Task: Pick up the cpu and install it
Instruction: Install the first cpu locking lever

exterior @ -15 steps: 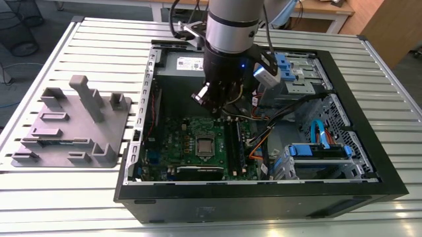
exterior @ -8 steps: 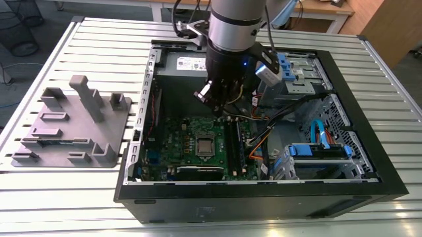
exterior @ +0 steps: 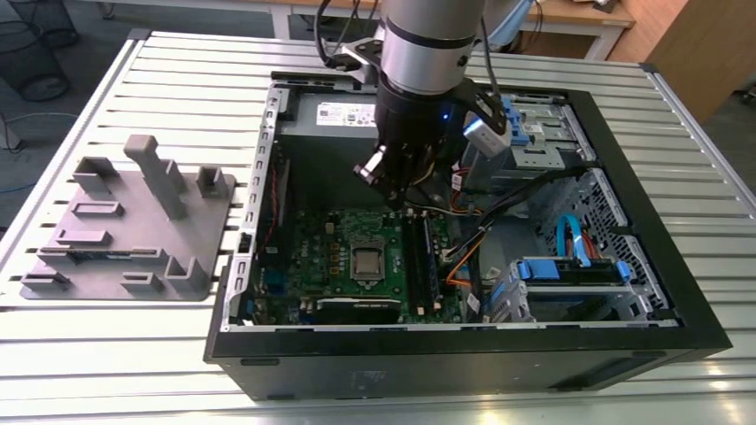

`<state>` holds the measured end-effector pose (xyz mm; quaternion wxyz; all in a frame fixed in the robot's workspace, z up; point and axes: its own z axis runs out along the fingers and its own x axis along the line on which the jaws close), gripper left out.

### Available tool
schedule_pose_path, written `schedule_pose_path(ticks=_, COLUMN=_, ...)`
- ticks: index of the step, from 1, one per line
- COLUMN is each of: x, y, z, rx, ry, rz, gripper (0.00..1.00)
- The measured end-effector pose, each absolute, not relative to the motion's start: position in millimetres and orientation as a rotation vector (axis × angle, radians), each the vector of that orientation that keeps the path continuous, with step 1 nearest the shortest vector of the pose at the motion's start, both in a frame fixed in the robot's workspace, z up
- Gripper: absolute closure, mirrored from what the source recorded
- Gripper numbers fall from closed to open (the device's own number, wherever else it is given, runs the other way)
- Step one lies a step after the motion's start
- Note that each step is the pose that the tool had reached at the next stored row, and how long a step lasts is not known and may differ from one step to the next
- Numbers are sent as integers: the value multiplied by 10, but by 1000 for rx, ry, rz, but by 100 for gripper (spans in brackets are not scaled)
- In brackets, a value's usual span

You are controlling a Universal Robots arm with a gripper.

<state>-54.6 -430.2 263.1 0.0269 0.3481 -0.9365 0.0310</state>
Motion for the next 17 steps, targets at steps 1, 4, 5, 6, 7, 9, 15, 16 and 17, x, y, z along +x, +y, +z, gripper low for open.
schedule_pose_path(ticks=1, x=-542, y=-4297, z=2629, rx=1075, ry=-2893, rz=94, gripper=89)
schedule_pose_path(ticks=4, x=-539, y=-4258, z=2624, rx=1076, ry=-2894, rz=92, gripper=89)
schedule_pose_path(ticks=5, x=-539, y=-4243, z=2623, rx=1076, ry=-2894, rz=91, gripper=89)
schedule_pose_path(ticks=6, x=-536, y=-4230, z=2622, rx=1076, ry=-2894, rz=91, gripper=89)
schedule_pose_path(ticks=7, x=-530, y=-4218, z=2621, rx=1076, ry=-2894, rz=90, gripper=89)
schedule_pose_path(ticks=9, x=-520, y=-4199, z=2616, rx=1076, ry=-2894, rz=90, gripper=89)
schedule_pose_path(ticks=15, x=-505, y=-4164, z=2573, rx=1076, ry=-2897, rz=81, gripper=89)
schedule_pose_path(ticks=16, x=-505, y=-4159, z=2565, rx=1077, ry=-2897, rz=79, gripper=89)
schedule_pose_path(ticks=17, x=-505, y=-4151, z=2560, rx=1077, ry=-2898, rz=77, gripper=89)
